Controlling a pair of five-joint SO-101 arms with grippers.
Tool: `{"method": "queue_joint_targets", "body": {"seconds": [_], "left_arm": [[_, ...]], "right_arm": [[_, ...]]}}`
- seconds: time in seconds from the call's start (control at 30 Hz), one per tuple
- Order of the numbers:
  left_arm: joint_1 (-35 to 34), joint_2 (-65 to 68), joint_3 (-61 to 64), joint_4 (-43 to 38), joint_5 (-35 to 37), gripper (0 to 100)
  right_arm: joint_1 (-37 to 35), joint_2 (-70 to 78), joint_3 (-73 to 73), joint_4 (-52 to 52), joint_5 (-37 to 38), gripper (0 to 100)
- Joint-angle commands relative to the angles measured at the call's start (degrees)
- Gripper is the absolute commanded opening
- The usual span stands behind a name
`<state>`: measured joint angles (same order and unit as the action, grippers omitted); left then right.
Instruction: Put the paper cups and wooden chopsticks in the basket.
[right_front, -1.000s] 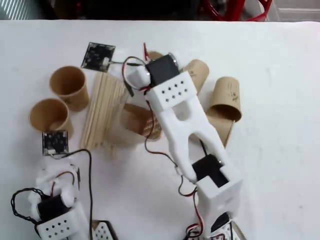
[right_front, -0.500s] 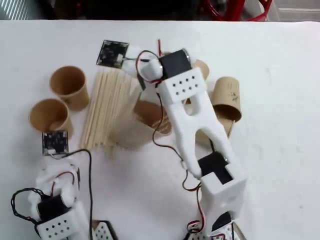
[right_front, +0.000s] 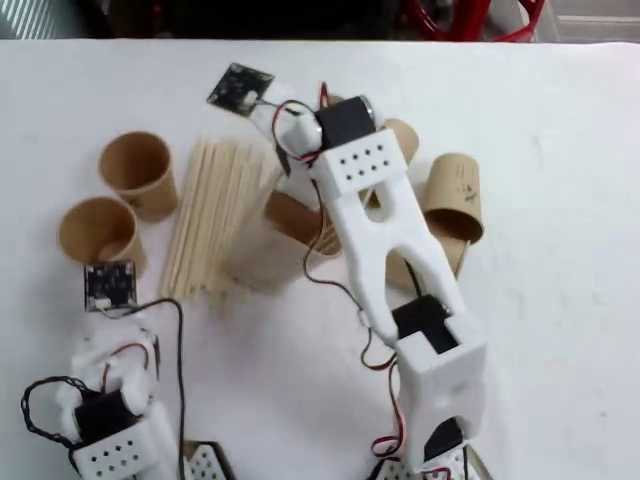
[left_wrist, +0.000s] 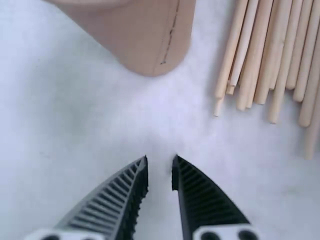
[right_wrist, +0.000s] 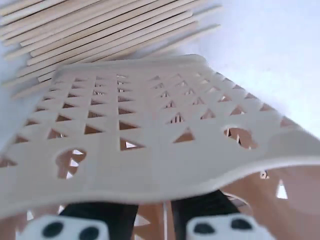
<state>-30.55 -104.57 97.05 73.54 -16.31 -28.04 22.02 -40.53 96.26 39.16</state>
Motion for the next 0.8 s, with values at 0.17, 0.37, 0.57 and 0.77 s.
{"method": "queue_joint_targets", "body": {"seconds": [0.17,0.37,0.57,0.77], "left_arm": [[-0.4,0.4,-0.1,0.0,-0.2,10],[-0.4,0.4,-0.1,0.0,-0.2,10],[-0.4,0.4,-0.1,0.0,-0.2,10],[-0.4,0.4,-0.1,0.0,-0.2,10]], "right_arm": [[1.1,-5.8,-6.2,2.5,9.2,1.9],[0.1,-7.2,-2.9,2.5,13.2,1.9],[0.1,-4.4,-2.5,2.1,8.1,2.2],[-0.9,-2.7,-8.3,0.6,0.4,9.2]]}}
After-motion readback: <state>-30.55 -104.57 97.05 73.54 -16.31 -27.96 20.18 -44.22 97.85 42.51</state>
